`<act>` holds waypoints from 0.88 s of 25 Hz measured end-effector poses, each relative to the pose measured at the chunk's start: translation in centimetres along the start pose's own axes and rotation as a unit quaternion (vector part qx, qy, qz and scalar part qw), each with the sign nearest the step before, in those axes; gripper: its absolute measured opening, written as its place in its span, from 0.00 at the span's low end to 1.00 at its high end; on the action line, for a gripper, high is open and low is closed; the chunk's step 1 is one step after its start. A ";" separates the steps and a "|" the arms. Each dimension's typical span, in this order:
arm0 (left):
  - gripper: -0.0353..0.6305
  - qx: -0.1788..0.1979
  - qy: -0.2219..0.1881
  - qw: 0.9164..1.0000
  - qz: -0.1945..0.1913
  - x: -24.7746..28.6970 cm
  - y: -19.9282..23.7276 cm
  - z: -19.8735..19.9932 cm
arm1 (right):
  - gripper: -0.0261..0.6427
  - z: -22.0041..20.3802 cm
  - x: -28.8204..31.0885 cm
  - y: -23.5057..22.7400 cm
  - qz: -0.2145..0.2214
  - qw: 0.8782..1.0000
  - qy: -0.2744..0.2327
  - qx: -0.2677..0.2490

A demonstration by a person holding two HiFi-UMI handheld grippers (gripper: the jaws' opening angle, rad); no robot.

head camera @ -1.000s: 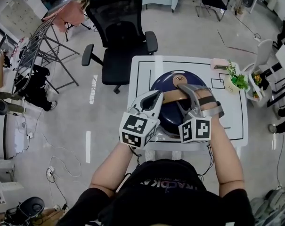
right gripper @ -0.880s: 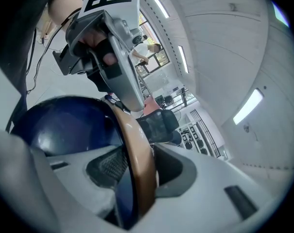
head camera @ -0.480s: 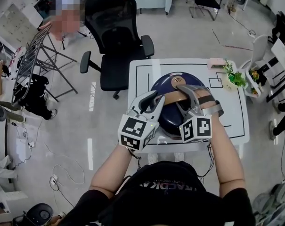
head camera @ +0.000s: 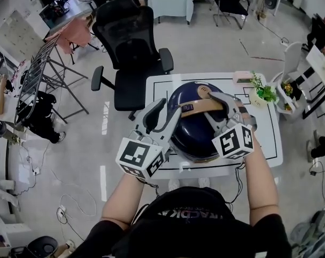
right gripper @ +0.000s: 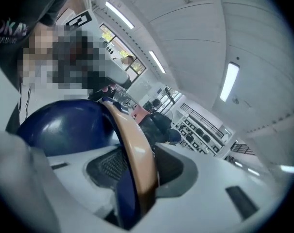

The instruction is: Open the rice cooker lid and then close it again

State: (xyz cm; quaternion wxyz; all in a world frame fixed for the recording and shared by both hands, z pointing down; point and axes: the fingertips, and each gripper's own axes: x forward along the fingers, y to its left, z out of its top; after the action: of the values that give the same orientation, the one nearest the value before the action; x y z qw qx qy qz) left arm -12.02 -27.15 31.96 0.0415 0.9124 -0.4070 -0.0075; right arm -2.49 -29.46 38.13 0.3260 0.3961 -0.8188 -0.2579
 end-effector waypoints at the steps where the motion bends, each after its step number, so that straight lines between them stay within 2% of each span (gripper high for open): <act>1: 0.31 -0.002 -0.010 1.000 0.006 -0.2 0.3 0.6 | 0.28 -0.1 -0.3 -0.6 -0.005 1.000 -0.011 0.019; 6: 0.31 -0.004 -0.022 1.000 0.022 -0.8 0.7 1.5 | 0.28 -1.0 -2.4 -3.9 -0.023 0.990 -0.068 0.125; 10: 0.31 -0.006 -0.013 1.000 0.021 -0.4 -0.1 0.6 | 0.28 -2.2 -4.1 -6.6 -0.038 0.973 -0.106 0.201; 13: 0.31 -0.007 -0.003 1.000 0.013 1.7 -2.5 0.1 | 0.28 -4.9 -5.8 -9.5 -0.049 0.959 -0.126 0.250; 17: 0.32 -0.008 0.007 1.000 -0.005 4.0 -5.4 -0.2 | 0.28 -7.3 -7.5 -12.2 -0.067 0.943 -0.143 0.294; 22: 0.33 -0.007 0.011 1.000 -0.023 2.5 -5.5 -1.2 | 0.26 -7.2 -7.6 -11.4 -0.082 0.930 -0.148 0.327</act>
State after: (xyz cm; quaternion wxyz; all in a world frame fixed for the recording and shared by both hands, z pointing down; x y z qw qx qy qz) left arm -6.18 -25.30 32.75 0.0518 0.9212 -0.3857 -0.0009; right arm 11.89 -30.76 32.59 0.0314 0.5040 -0.8612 -0.0575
